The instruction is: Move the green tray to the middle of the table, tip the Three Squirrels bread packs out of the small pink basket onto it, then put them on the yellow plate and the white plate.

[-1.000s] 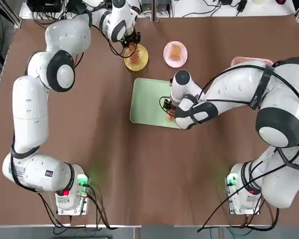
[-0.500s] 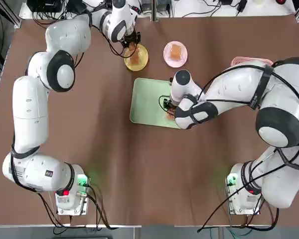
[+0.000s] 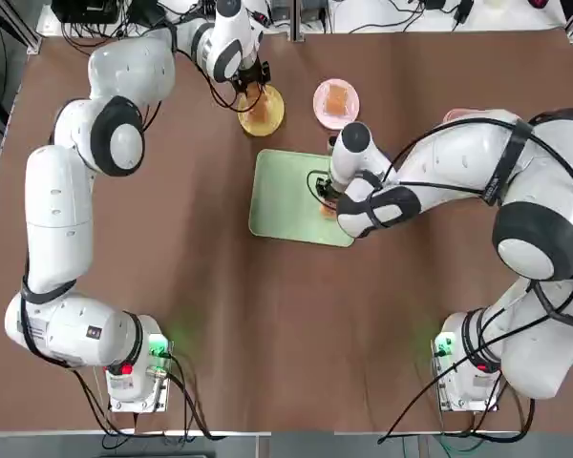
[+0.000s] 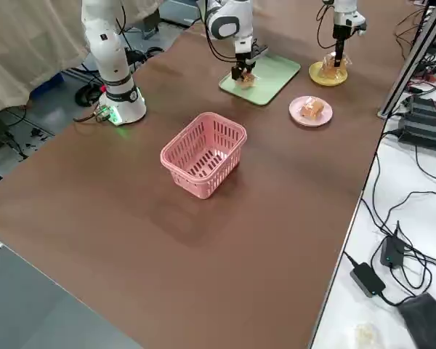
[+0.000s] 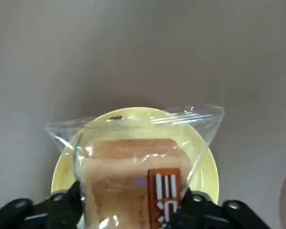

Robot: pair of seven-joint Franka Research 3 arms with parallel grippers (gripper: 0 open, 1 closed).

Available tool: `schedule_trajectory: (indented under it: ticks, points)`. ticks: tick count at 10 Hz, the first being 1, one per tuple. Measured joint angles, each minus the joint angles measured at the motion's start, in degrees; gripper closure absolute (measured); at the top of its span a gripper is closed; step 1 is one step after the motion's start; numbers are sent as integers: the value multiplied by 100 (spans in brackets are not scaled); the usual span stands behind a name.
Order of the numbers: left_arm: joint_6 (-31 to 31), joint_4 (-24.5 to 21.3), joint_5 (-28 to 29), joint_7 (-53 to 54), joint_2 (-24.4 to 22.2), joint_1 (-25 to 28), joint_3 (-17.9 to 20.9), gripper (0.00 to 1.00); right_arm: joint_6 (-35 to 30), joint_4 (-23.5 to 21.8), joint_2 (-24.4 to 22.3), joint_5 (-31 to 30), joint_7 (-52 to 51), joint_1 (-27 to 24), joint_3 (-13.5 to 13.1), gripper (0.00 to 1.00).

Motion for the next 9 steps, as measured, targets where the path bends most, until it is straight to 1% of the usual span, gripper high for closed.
schedule_trajectory:
  ticks: [1, 2, 3, 4, 5, 6, 7, 9]
  points:
    - [0, 0, 0, 0, 3, 0, 0, 16, -76, 77, -88, -1, -5, -1, -95, 54]
    - [0, 1, 0, -1, 3, 0, 0, 11, -338, 270, -179, -5, -52, -4, -229, 54]
    - [0, 2, 0, -1, 3, -1, 0, 7, -688, 570, -230, -6, -148, -7, -405, 54]
    - [0, 4, 0, -2, 3, -1, 0, 0, -927, 907, -238, -7, -315, -15, -649, 54]
    - [0, 9, 0, -2, 3, -1, -1, 0, -1026, 1217, -236, -7, -538, -72, -873, 54]
    - [0, 10, 0, -2, 3, -1, -1, 0, -1074, 1498, -215, -7, -741, -241, -997, 54]
    - [0, 12, 0, -2, 4, -1, -1, 0, -1098, 1792, -113, -8, -886, -491, -1028, 54]
    - [0, 18, 0, -2, 3, -3, -2, 0, -1166, 2539, 397, -9, -998, -818, -1028, 60]
